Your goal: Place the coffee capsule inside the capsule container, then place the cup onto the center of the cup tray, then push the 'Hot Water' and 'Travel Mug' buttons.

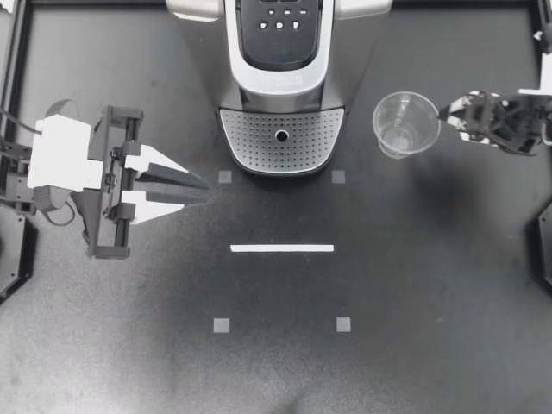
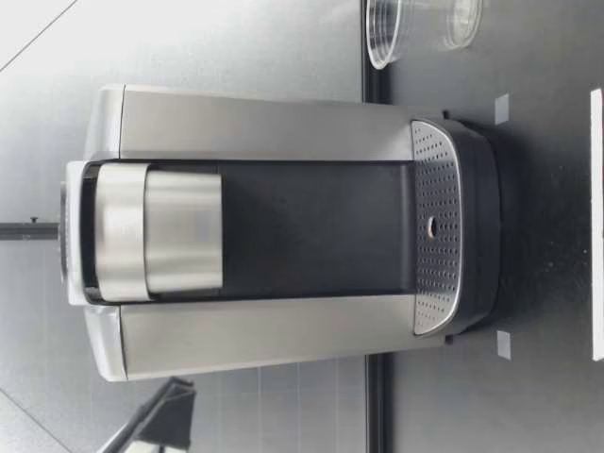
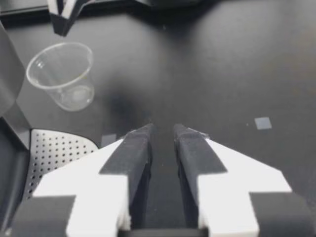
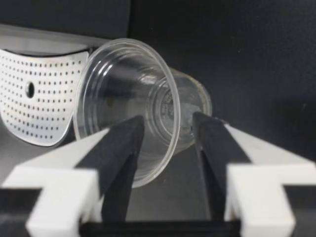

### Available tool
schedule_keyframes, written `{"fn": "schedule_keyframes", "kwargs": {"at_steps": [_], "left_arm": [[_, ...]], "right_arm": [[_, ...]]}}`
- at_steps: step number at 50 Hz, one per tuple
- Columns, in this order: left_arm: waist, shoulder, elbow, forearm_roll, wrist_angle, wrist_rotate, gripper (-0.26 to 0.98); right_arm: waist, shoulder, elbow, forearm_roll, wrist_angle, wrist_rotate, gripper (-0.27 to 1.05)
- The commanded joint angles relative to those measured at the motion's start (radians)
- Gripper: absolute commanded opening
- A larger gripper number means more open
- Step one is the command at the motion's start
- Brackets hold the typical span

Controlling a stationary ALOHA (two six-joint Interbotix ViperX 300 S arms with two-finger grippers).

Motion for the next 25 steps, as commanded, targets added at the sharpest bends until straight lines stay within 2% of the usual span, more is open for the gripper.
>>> {"fn": "schedule_keyframes", "kwargs": {"at_steps": [1, 25], "left_arm": [[0.003, -0.008, -0.011, -0.005, -0.008, 0.000, 0.22], [0.003, -0.011, -0.006, -0.006, -0.006, 0.000, 0.22]], "right_arm": [[-0.006, 0.018, -0.031, 0.000, 0.006, -0.002, 0.50], [0.020, 0.057, -0.051, -0.003, 0.044, -0.003, 0.47]]}}
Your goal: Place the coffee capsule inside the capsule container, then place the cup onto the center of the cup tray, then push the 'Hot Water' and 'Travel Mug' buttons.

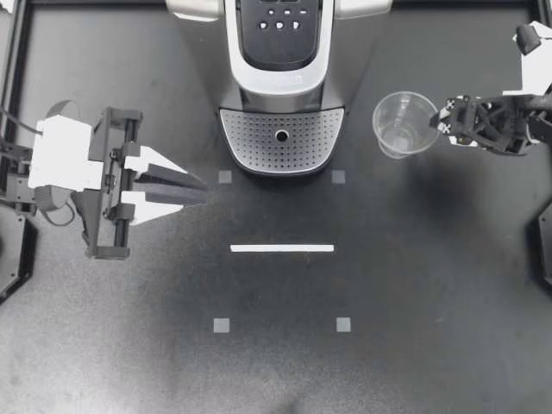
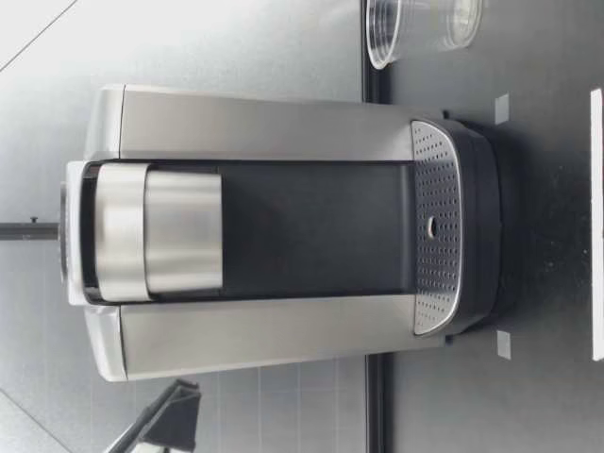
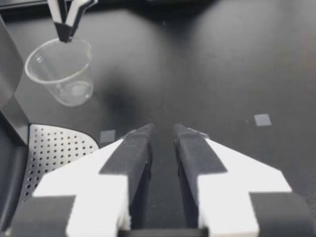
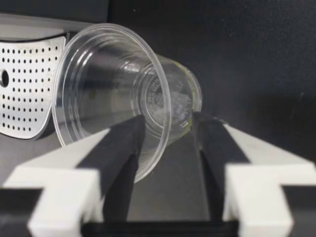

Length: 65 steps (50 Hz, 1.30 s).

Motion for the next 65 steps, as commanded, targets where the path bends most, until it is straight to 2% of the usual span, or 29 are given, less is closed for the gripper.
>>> {"fn": "schedule_keyframes", "kwargs": {"at_steps": [1, 25, 45, 65], "left_arm": [[0.002, -0.009, -0.012, -0.002, -0.008, 0.000, 0.22], [0.002, -0.012, -0.009, -0.002, -0.006, 0.000, 0.22], [0.002, -0.017, -0.002, -0.002, -0.008, 0.003, 0.22], [0.002, -0.018, 0.006, -0.002, -0.006, 0.003, 0.22]], "right_arm": [[0.005, -0.005, -0.021, -0.003, 0.006, -0.002, 0.46], [0.020, -0.026, -0.043, 0.003, 0.040, 0.006, 0.05], [0.207, 0.005, -0.166, 0.026, -0.009, 0.179, 0.04], [0.224, 0.193, -0.322, 0.021, -0.060, 0.198, 0.04]]}}
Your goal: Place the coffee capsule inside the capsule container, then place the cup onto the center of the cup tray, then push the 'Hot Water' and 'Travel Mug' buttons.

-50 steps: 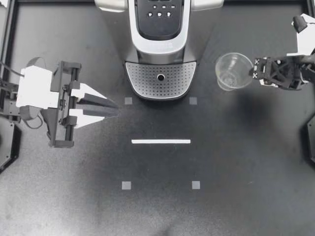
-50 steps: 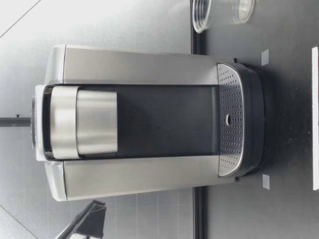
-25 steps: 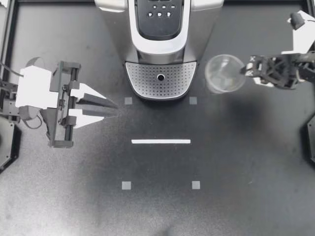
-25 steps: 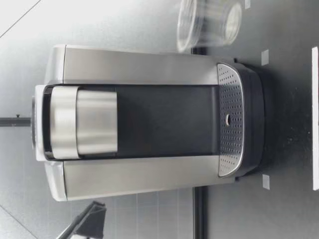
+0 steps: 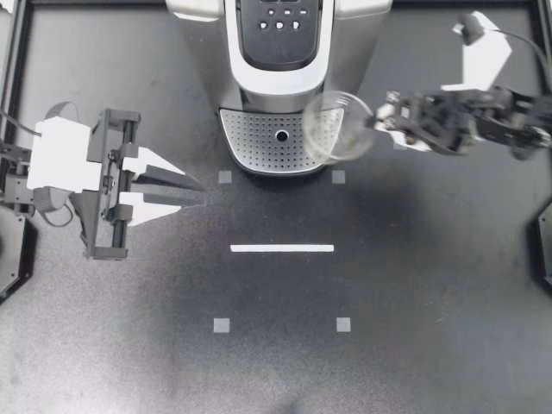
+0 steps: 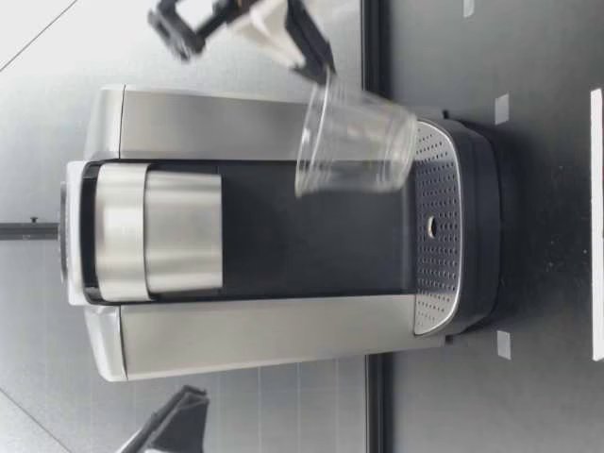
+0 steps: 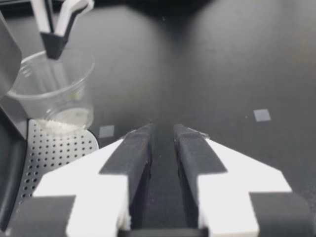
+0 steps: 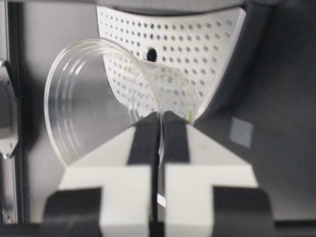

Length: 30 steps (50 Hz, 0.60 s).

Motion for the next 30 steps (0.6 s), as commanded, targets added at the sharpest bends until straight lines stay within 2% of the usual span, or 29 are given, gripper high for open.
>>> {"fn": "schedule_keyframes", "kwargs": {"at_steps": [1, 16, 30], "left_arm": [[0.005, -0.012, -0.009, 0.000, -0.008, 0.002, 0.22], [0.003, -0.020, 0.002, 0.000, -0.015, 0.003, 0.22], [0.003, -0.021, 0.002, 0.000, -0.015, 0.003, 0.22]], "right_arm": [[0.005, 0.023, -0.055, -0.003, -0.012, -0.002, 0.04], [0.005, 0.130, -0.153, -0.008, -0.011, -0.003, 0.04], [0.011, 0.187, -0.198, -0.008, -0.011, -0.003, 0.04]]}}
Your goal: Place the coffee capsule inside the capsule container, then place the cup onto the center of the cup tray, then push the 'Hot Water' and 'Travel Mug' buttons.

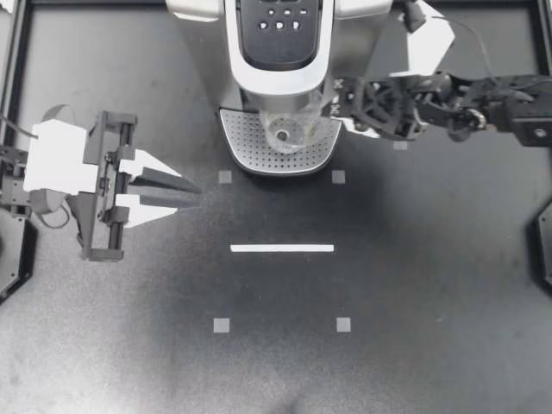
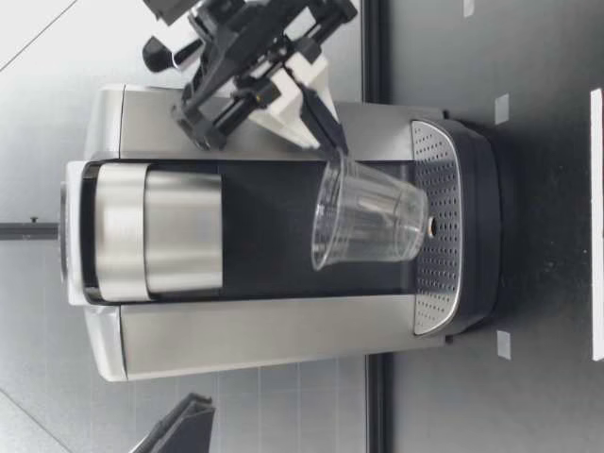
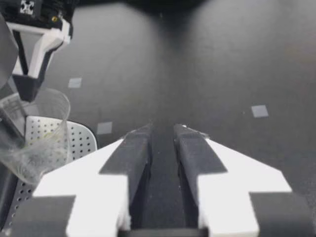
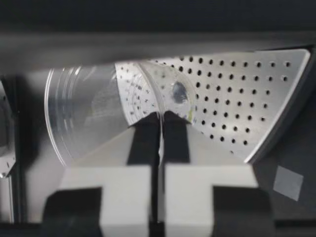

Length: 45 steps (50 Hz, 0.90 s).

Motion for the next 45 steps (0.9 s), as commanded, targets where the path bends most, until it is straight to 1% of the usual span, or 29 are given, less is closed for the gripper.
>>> {"fn": "schedule_keyframes", "kwargs": {"at_steps": [1, 20, 25, 32, 45], "left_arm": [[0.002, -0.011, -0.012, 0.000, -0.008, 0.002, 0.22], [0.003, -0.011, -0.011, 0.000, -0.008, 0.002, 0.22], [0.003, -0.011, -0.009, 0.000, -0.008, 0.002, 0.22], [0.003, -0.011, -0.009, -0.002, -0.008, 0.002, 0.22], [0.002, -0.051, 0.031, -0.002, -0.044, 0.000, 0.22]], "right_arm": [[0.005, -0.003, -0.026, -0.002, -0.008, -0.002, 0.04], [0.005, 0.014, -0.038, -0.002, -0.014, -0.002, 0.05], [0.005, 0.014, -0.043, -0.002, -0.017, -0.002, 0.08], [0.005, 0.015, -0.043, -0.002, -0.014, 0.000, 0.17], [0.005, 0.017, -0.043, -0.002, -0.014, 0.000, 0.39]]}}
